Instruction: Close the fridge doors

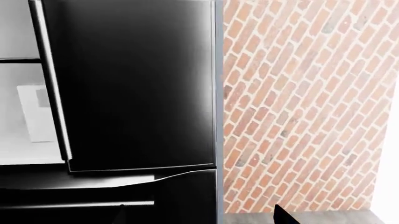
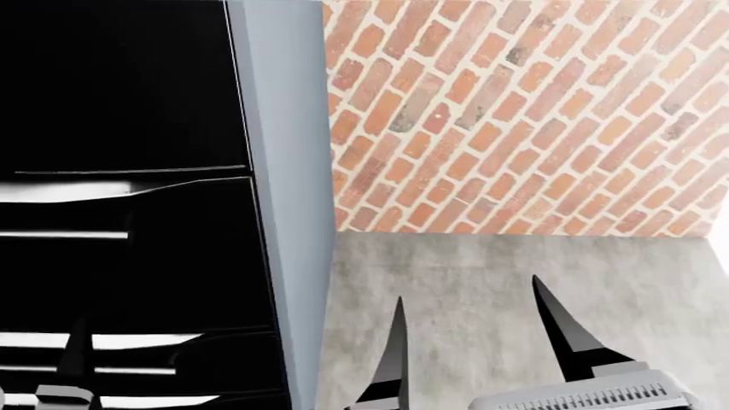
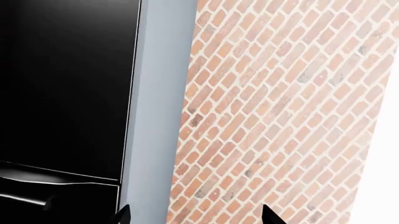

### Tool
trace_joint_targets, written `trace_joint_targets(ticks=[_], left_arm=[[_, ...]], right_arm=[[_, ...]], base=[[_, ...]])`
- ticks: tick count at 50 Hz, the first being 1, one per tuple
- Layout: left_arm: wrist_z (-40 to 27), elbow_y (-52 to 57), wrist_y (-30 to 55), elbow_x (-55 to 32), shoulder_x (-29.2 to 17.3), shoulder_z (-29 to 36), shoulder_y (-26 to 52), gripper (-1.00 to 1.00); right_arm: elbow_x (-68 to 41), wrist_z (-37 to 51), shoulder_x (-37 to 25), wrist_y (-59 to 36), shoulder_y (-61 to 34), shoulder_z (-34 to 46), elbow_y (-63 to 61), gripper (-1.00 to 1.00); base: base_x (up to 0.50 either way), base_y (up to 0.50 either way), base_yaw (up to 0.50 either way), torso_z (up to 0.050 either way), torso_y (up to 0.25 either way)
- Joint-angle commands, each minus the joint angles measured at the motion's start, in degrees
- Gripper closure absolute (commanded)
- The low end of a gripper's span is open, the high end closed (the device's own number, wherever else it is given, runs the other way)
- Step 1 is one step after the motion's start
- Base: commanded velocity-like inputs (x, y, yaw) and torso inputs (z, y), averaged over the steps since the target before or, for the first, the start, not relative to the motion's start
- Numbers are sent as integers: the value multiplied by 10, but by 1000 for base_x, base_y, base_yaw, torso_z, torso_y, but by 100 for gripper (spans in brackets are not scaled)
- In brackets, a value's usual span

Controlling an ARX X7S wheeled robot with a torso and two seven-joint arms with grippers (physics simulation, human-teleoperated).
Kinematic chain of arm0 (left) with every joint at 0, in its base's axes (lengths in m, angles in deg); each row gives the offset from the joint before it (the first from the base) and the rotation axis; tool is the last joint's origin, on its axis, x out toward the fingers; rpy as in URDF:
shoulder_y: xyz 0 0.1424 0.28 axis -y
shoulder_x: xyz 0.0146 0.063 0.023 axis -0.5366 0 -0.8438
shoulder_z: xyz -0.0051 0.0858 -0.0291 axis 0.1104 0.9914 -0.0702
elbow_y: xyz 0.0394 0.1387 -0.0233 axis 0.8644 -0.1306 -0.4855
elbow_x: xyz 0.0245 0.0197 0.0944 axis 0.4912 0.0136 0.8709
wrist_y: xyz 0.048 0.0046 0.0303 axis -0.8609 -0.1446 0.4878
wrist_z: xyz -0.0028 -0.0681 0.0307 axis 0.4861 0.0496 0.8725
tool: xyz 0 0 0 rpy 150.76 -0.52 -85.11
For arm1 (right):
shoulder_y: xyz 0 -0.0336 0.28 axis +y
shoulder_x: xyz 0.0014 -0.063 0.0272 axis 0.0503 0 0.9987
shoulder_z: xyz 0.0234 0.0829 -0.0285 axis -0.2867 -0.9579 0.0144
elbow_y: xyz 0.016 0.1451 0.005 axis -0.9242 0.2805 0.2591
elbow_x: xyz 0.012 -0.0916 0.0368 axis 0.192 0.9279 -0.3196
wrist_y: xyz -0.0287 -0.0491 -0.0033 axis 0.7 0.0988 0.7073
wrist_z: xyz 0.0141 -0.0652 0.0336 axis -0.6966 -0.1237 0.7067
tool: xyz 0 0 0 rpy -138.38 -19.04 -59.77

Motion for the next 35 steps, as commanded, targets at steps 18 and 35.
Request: trace_joint_targets(ticks=[18,35], left_arm=[[3,0,22,4,9,-11,19,-100],[-2,0,18,4,9,-9,17,-100]], right_arm=[[11,-1,0,-24,-20,-8,-3,-100],[10,6,-6,-23,-21,-4,-4,-100]], base=[[-72,500,0,0,0],[-42,500,0,0,0]])
